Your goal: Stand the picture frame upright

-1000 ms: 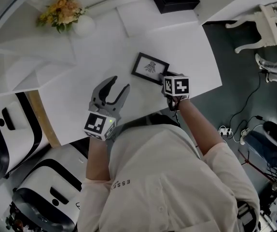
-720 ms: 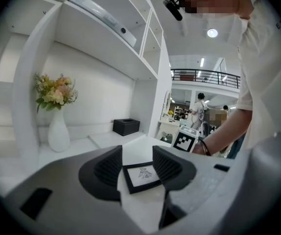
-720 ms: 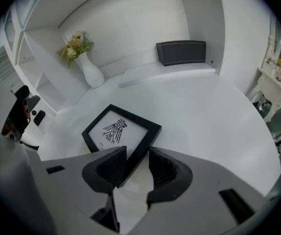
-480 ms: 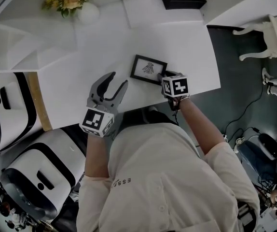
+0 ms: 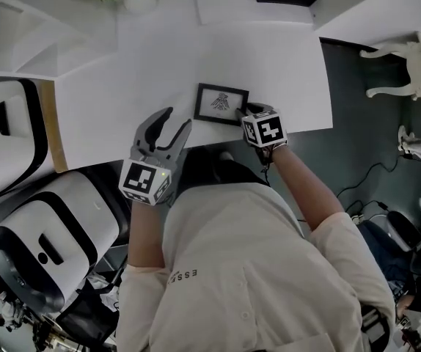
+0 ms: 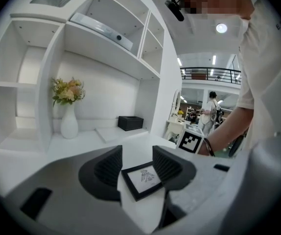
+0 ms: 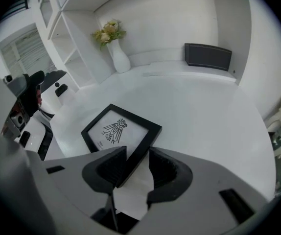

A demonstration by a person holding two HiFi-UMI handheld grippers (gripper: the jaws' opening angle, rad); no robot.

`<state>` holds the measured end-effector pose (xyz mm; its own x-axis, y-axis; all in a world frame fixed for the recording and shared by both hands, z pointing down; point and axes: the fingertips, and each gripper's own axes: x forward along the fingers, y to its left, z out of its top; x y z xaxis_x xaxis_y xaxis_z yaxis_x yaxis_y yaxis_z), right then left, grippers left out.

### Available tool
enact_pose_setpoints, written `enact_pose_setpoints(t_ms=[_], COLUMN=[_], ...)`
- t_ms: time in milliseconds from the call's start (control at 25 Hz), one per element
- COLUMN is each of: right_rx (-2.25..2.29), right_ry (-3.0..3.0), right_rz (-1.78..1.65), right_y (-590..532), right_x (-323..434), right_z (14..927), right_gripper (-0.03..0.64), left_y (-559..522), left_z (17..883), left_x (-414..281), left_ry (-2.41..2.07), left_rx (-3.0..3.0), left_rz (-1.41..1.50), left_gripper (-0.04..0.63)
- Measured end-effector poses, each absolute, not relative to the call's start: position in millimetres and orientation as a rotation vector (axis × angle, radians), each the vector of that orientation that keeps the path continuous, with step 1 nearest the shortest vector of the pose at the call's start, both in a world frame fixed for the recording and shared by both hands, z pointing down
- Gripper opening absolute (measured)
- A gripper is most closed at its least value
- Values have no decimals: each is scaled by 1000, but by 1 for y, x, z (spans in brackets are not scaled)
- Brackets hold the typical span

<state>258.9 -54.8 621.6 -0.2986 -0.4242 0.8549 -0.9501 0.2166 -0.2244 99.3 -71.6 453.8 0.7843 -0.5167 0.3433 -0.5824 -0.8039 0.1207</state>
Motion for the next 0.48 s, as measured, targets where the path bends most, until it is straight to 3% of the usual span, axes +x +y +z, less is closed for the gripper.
enact_pose_setpoints(t_ms=[480], right_rx=[1031], right_ry=[-1964], right_rz=[901], right_y=[-18], right_x=[251], right_z=[621], right_gripper=[155], left_y=[-15], left_z=[490], left_x=[104], left_ry=[-913], left_rx=[2641], left_rz=[500], left_gripper=[176])
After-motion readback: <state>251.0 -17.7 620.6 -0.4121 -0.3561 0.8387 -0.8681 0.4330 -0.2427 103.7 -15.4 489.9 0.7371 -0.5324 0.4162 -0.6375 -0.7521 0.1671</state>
